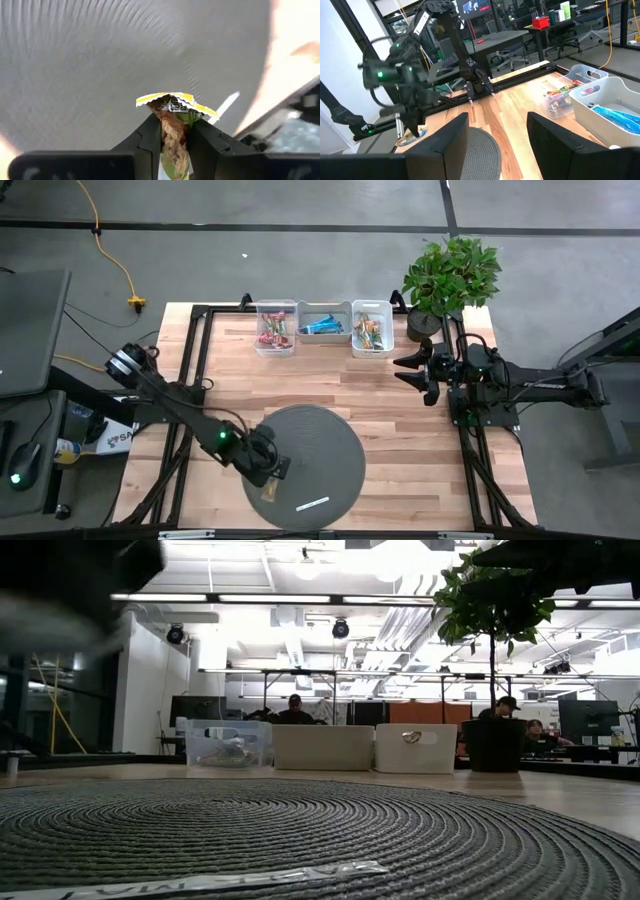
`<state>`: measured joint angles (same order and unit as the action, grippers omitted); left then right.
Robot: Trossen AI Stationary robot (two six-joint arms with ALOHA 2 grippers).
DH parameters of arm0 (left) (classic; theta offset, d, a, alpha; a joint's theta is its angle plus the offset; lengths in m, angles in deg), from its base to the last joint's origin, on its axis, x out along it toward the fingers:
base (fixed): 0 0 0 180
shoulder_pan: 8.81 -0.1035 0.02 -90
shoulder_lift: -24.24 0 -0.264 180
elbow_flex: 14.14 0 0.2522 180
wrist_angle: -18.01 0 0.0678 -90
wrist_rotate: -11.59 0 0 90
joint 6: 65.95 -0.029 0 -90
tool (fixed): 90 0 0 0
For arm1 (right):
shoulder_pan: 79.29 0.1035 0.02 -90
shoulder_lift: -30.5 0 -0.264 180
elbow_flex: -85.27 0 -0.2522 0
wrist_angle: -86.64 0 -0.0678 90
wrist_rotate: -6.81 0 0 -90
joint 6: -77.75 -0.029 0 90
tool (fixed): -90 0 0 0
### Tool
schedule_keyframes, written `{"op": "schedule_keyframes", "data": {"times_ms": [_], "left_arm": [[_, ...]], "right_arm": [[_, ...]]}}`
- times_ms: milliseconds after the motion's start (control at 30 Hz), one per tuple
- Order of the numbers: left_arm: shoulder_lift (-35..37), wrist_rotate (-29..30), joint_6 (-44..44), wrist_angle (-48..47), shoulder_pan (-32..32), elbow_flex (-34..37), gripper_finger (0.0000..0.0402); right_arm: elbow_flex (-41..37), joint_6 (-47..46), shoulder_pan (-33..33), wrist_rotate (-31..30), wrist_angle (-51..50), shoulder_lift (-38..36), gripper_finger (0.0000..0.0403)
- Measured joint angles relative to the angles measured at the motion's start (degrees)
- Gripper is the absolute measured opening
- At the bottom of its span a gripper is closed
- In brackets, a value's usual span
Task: Pick and place Granola Bars by type
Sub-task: Put the orange granola bar into the white bin
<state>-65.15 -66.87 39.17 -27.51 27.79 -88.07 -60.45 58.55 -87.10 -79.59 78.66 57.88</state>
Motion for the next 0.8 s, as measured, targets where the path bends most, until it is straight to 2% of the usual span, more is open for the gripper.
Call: {"op": "schedule_keyframes", "data": {"times_ms": [167,300,400,567,667,800], "left_arm": [[4.6,9.0,-10.2,4.3,-2.8,-0.2,0.0073],[7.2,9.6,-23.9,11.0,-7.2,-0.2,0.0073],[8.2,6.6,-35.1,18.2,-11.9,-0.2,0.0073],[8.7,-3.0,-47.6,30.1,-21.2,-0.2,0.0073],[8.7,-9.8,-52.9,38.0,-26.5,-0.2,0.0073],[8.7,-17.3,-55.6,44.7,-33.6,-0.2,0.0073]], "right_arm": [[0.0,0.0,0.0,0.0,0.0,0.0,0.0186],[0.0,-0.1,0.0,0.0,0.0,0.0,0.0186],[0.0,0.0,0.0,0.0,-0.2,0.0,0.0186],[0.0,0.0,0.0,0.0,-0.4,0.0,0.0186],[0.0,-0.1,0.0,0.0,-0.5,0.0,0.0186],[0.0,0.0,0.0,0.0,-0.5,0.0,0.0186]]}}
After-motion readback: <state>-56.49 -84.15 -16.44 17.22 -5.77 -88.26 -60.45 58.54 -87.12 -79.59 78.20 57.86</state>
